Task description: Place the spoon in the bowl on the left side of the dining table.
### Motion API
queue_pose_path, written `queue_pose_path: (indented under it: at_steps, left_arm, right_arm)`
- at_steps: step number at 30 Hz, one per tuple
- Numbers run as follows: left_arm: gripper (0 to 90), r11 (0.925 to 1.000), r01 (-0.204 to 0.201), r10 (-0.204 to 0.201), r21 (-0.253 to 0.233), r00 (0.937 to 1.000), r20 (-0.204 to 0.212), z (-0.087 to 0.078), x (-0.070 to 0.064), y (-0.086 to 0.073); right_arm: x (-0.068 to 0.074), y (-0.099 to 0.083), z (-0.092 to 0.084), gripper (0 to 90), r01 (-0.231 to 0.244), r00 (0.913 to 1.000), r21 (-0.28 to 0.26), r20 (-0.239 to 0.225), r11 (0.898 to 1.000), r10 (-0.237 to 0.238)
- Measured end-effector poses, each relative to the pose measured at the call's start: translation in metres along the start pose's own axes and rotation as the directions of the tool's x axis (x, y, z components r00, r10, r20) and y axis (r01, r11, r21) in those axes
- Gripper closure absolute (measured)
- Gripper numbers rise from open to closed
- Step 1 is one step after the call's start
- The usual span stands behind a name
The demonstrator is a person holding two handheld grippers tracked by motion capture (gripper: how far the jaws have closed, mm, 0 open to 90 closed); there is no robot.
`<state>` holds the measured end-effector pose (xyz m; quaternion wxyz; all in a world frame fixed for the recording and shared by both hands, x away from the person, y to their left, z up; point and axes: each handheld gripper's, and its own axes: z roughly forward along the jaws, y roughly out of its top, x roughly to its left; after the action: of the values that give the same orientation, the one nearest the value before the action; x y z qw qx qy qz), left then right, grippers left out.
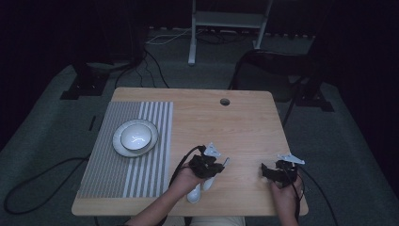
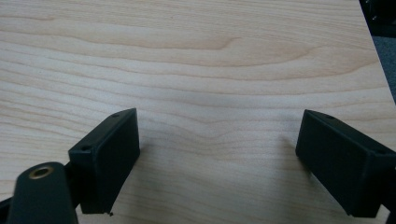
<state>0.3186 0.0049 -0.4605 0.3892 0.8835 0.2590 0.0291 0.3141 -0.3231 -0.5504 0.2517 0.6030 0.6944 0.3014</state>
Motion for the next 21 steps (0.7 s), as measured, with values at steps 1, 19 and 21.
queue_pose_path:
  at_steps: [1,19,21]
  left_arm:
    - [85.7,1.0000,0.004,-0.004,-0.008,0.9999,-0.011,-0.003,0.002,0.000]
    - [85.7,0.9908,0.098,-0.109,-0.094,0.9854,-0.130,-0.063,0.049,-0.020]
    - [85.7,0.9895,0.104,-0.118,-0.101,0.9825,-0.144,-0.069,0.054,-0.022]
  right_arm:
    - [0.000,0.000,0.000,12.9,-0.001,1.0000,0.000,0.000,1.000,0.001]
    - [0.000,0.000,0.000,12.9,0.000,1.0000,0.000,0.000,1.000,0.000]
    - [0.000,0.000,0.000,12.9,-0.001,1.0000,0.000,0.000,1.000,0.001]
